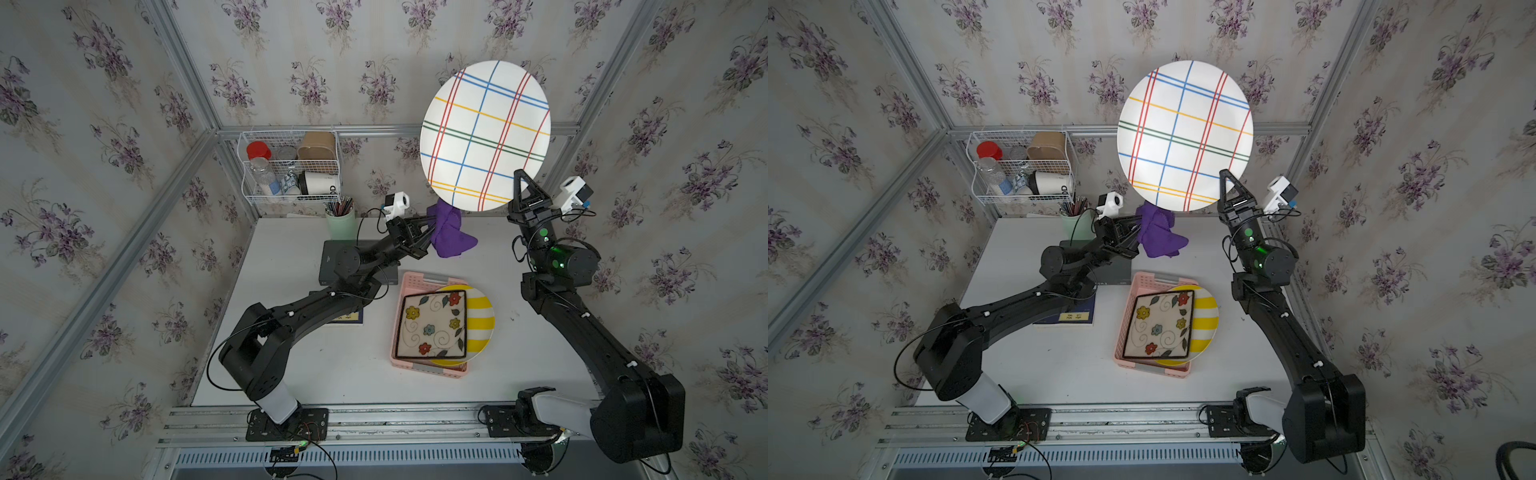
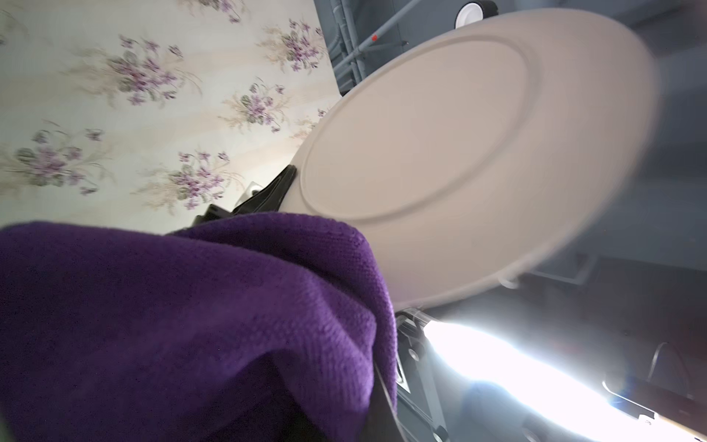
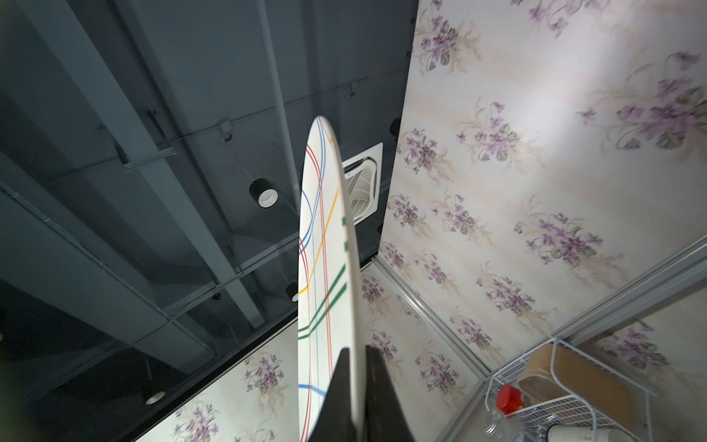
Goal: Wipe the wet plate dry
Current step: Wipe the plate with towel.
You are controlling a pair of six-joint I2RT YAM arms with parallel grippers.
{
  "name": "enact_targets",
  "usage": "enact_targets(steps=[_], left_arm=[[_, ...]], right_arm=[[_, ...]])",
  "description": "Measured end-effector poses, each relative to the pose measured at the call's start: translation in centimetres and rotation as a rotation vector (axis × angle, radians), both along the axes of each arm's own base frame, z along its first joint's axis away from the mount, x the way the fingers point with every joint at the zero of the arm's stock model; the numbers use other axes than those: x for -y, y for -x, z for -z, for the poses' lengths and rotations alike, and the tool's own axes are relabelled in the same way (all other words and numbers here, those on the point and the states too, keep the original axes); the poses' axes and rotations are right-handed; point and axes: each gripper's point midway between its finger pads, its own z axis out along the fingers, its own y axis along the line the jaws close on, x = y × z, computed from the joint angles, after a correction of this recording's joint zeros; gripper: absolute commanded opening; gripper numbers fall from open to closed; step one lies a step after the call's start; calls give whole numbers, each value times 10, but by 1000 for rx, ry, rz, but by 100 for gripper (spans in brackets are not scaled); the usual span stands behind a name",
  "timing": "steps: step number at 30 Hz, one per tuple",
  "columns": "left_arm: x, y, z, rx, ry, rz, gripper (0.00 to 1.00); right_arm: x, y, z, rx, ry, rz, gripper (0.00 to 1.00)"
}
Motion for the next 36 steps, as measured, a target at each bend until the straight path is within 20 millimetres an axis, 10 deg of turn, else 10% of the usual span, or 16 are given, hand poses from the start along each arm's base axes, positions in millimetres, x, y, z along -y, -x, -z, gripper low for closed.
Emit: enact_targets(steps=[6, 10, 15, 22, 26, 31, 36], left_arm=[[-78, 2, 9, 80, -72, -265, 0], [-96, 9, -25, 226, -174, -423, 0], [-88, 13, -62, 431, -401, -609, 0], [-62, -34, 14, 467, -872, -703, 0], [-27, -24, 43, 524, -974, -583, 0], [4, -11, 54, 543, -929, -452, 0], [-8, -19, 40, 530, -954, -503, 0]], right_arm=[[1, 2, 19, -96, 105, 94, 0], [-15, 8, 46, -176, 211, 144, 0], [-34, 14, 74, -247, 329, 176, 0], [-67, 30, 78, -227, 391, 134, 0], [-79, 29, 86, -252, 404, 128, 0], [-125, 35, 111, -294, 454, 21, 0], [-121, 44, 113, -306, 433, 12, 0]])
